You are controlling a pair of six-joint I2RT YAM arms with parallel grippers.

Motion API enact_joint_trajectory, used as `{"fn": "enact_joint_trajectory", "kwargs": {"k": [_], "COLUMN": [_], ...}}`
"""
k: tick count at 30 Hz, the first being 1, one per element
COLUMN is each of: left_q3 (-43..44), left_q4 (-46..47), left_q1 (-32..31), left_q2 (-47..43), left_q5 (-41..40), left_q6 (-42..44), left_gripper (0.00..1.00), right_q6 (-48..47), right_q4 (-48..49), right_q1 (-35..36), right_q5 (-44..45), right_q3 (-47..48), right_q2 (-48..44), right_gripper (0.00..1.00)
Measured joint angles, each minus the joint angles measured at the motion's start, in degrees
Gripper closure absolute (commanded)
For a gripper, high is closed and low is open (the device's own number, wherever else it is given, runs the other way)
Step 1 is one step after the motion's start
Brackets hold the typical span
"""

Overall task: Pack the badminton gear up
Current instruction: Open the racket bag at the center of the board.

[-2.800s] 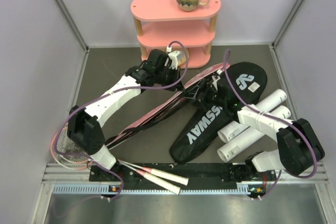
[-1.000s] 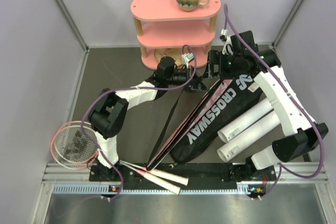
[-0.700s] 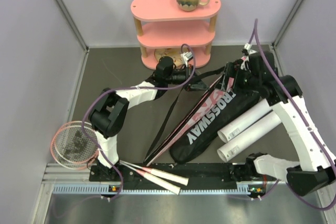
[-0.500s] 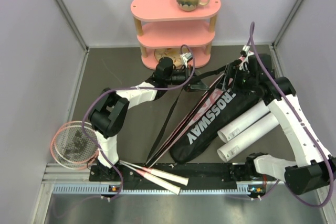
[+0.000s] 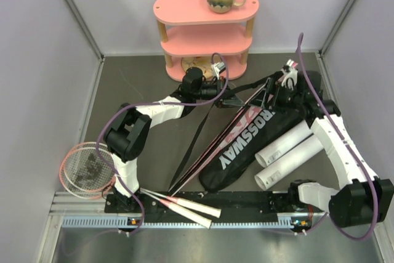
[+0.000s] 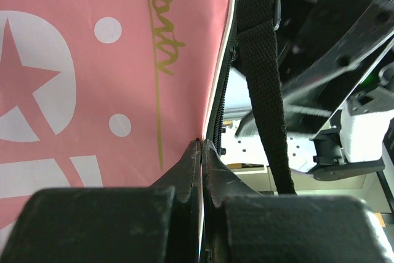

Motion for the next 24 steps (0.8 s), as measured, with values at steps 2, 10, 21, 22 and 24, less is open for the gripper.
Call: {"fn": "enact_joint_trajectory", "kwargs": {"k": [2, 10, 21, 22, 24], "left_q3": [0.00, 0.00, -0.02, -0.02, 0.00], "left_q4": [-0.02, -0.39, -1.44, -1.73, -2.45], "left_q1": [0.02, 0.02, -0.26, -0.31, -0.42], "left_q2": [0.00, 0.00, -0.04, -0.04, -0.04], "left_q5": [-0.33, -2.38, -5.64, -5.88, -6.21], "left_q6": [-0.20, -0.33, -0.33, -0.33, -0.31], "left_gripper": [1.00, 1.00, 1.00, 1.00, 1.00], "right_q6": [3.80, 14.03, 17.75, 17.84, 17.99], "right_q4": [-0.61, -2.38, -3.54, -3.61, -3.93], "right_q1": [0.98, 8.70, 10.84, 11.23, 12.17], "right_q5": [0.57, 8.07, 17.09, 17.90, 19.52], "right_q3": [-3.04, -4.81, -4.46, -4.07, -2.99], "right_q2": [-2.34, -2.82, -0.46, 0.59, 2.86], "right_gripper": [0.24, 0.56, 0.40, 0.36, 0.35]}}
